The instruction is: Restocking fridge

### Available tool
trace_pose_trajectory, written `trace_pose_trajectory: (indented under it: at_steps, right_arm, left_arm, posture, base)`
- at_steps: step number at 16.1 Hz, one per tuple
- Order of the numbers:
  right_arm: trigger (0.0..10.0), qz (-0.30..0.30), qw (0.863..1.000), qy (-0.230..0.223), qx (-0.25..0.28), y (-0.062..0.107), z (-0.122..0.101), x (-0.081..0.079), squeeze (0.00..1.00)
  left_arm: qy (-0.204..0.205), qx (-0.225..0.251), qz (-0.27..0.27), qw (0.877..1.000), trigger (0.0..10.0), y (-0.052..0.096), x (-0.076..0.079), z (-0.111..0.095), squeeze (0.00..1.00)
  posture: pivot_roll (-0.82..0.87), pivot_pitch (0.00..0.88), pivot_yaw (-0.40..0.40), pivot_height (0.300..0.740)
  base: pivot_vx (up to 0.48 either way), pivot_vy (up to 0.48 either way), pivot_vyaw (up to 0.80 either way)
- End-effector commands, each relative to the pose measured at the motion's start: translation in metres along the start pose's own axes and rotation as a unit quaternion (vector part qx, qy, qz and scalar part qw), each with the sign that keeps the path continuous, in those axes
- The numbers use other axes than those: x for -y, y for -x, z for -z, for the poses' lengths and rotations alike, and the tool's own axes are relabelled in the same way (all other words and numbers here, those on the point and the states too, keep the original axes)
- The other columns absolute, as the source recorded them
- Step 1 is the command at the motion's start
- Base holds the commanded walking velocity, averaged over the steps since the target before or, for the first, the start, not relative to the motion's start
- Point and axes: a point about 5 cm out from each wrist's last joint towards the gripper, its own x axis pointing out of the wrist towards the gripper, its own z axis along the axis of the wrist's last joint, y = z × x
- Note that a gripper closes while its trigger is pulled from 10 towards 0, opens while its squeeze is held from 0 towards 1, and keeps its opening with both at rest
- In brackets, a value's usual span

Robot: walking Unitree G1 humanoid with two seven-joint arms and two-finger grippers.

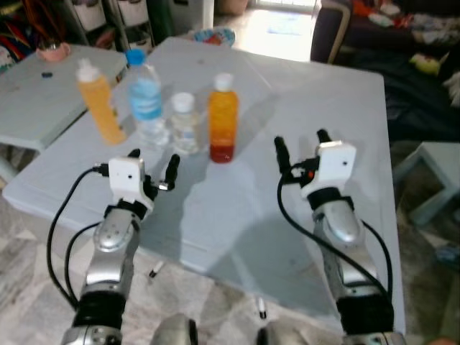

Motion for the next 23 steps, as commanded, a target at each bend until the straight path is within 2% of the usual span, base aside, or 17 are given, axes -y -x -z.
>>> trace_pose_trajectory:
  at_steps: [1, 5, 7, 10, 13, 17, 20, 23]
  right_arm:
    - [10.0, 0.004, 1.000, 0.002, 0.002, 0.002, 0.000, 0.003, 0.00]
    - [10.0, -0.036, 0.999, 0.017, 0.011, -0.004, -0.005, -0.001, 0.00]
    - [10.0, -0.072, 0.997, 0.026, 0.021, -0.017, -0.015, 0.008, 0.00]
    - [10.0, -0.117, 0.991, 0.051, 0.047, -0.033, -0.030, 0.011, 0.00]
    - [10.0, -0.115, 0.990, 0.054, 0.058, -0.038, -0.035, 0.012, 0.00]
    - [10.0, -0.089, 0.993, 0.047, 0.062, -0.034, -0.032, 0.013, 0.00]
    - [10.0, -0.044, 0.998, 0.013, 0.037, -0.016, -0.018, 0.011, 0.00]
    - [10.0, -0.039, 0.999, 0.007, 0.027, -0.005, -0.012, 0.004, 0.00]
  left_arm:
    - [-0.006, 0.000, 0.004, 1.000, 10.0, 0.001, 0.000, -0.001, 0.00]
    - [-0.013, -0.001, -0.006, 1.000, 10.0, 0.003, -0.007, -0.001, 0.00]
    - [-0.022, -0.006, -0.016, 1.000, 10.0, 0.008, -0.012, 0.001, 0.00]
    - [-0.035, -0.005, -0.049, 0.998, 10.0, 0.012, -0.024, -0.002, 0.00]
    - [-0.041, -0.004, -0.055, 0.998, 10.0, 0.015, -0.028, -0.004, 0.00]
    - [-0.037, -0.006, -0.055, 0.998, 10.0, 0.015, -0.029, -0.004, 0.00]
    - [-0.032, -0.005, -0.044, 0.998, 10.0, 0.014, -0.028, -0.005, 0.00]
    - [-0.031, -0.004, -0.042, 0.999, 10.0, 0.013, -0.027, -0.005, 0.00]
  posture:
    - [-0.04, 0.047, -0.010, 0.740]
    - [-0.04, 0.052, -0.013, 0.740]
    - [-0.03, 0.071, -0.012, 0.740]
    - [-0.02, 0.081, -0.014, 0.740]
    - [0.00, 0.091, -0.016, 0.740]
    - [-0.01, 0.093, -0.011, 0.740]
    - [-0.01, 0.089, -0.009, 0.740]
    - [-0.02, 0.087, -0.010, 0.740]
  base:
    - [0.000, 0.000, 0.00]
    - [0.000, 0.000, 0.00]
    - [0.000, 0.000, 0.00]
    - [0.000, 0.000, 0.00]
    - [0.000, 0.000, 0.77]
    - [0.000, 0.000, 0.19]
    - [0.000, 0.340, 0.00]
    - [0.000, 0.442, -0.53]
